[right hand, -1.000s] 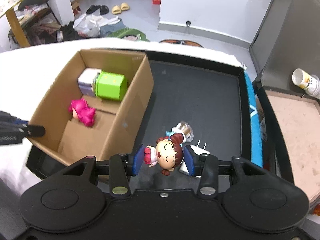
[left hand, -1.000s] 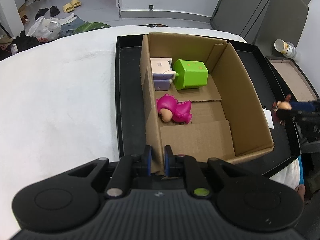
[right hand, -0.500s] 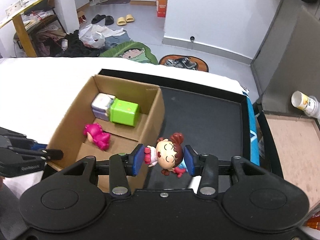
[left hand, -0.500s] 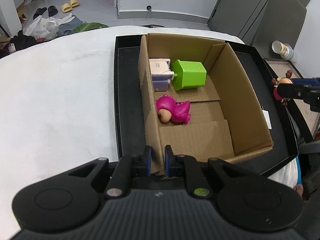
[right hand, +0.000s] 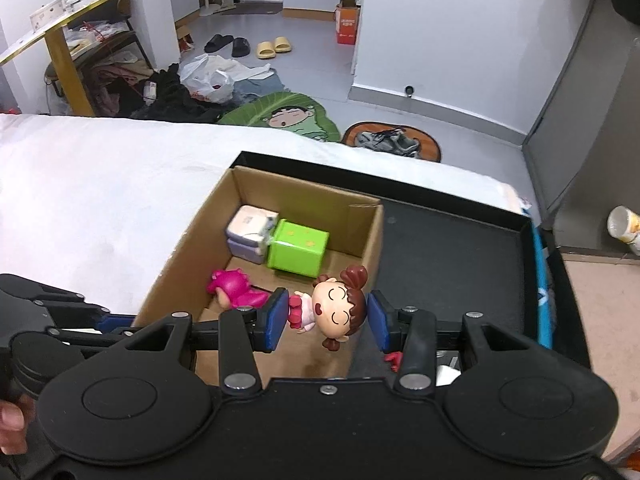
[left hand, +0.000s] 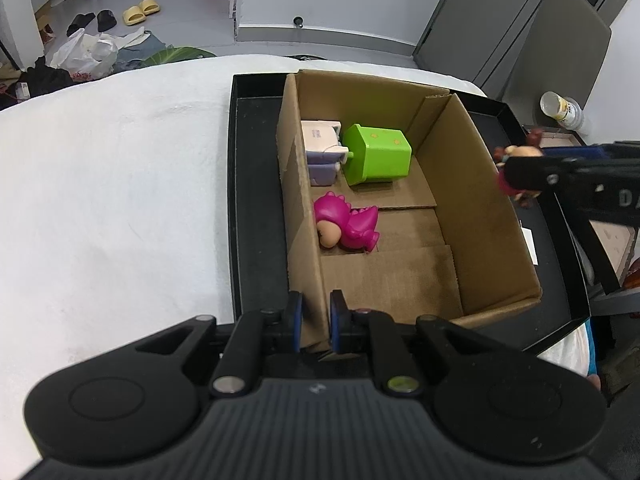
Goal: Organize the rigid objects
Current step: 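Carry the girl figurine with the right gripper over the box, then open the right gripper to drop the girl figurine beside the pink one, then move the right gripper back and close on the white plug charger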
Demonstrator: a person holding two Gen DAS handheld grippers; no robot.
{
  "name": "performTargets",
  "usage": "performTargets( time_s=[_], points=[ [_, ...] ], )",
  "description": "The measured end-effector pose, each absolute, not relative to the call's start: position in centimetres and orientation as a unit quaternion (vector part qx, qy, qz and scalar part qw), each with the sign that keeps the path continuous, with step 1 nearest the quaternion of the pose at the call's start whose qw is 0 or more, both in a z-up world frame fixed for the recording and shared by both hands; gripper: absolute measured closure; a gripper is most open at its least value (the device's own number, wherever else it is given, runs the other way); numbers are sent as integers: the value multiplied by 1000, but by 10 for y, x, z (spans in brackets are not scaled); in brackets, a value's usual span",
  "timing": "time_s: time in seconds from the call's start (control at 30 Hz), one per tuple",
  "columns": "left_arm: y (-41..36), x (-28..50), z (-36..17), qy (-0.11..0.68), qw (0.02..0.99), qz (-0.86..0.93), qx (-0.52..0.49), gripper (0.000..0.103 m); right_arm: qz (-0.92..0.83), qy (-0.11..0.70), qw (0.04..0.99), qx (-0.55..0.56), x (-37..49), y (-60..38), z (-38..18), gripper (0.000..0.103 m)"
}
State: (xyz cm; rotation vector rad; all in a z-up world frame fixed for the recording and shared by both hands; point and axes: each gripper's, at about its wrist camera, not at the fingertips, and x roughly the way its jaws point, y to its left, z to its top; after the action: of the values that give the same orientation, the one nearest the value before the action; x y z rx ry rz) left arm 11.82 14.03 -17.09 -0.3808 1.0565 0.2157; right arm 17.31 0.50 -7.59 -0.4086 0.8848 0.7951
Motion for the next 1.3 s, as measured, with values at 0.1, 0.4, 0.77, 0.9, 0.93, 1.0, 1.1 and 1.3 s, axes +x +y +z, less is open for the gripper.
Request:
performTargets(
  time_s=[0.1,0.4,0.77,0.9,0.93,1.0,1.1,1.3],
  points=[
    [141,117,-171,498,842,101,-185,90,374,418,805,-191,171,13,-82,60],
    [145,115,-172,493,842,96,-195,89,369,437,798,-189,171,35,-105,60],
    [146,114,-173,493,842,93,-198,89,347,431,807,-206,172,41,-116,58],
    [144,116,-172,493,844,93,-191,89,347,430,811,-190,175,26,-106,56],
    [144,116,-172,493,844,91,-191,89,350,429,812,-184,175,20,-103,56],
    [143,116,-171,494,844,92,-187,89,351,426,815,-178,176,10,-96,53],
    [143,116,-171,496,843,95,-186,89,343,421,823,-166,182,-8,-86,48],
    [138,118,-170,498,843,100,-176,89,324,430,829,-150,200,-40,-83,48]
  ],
)
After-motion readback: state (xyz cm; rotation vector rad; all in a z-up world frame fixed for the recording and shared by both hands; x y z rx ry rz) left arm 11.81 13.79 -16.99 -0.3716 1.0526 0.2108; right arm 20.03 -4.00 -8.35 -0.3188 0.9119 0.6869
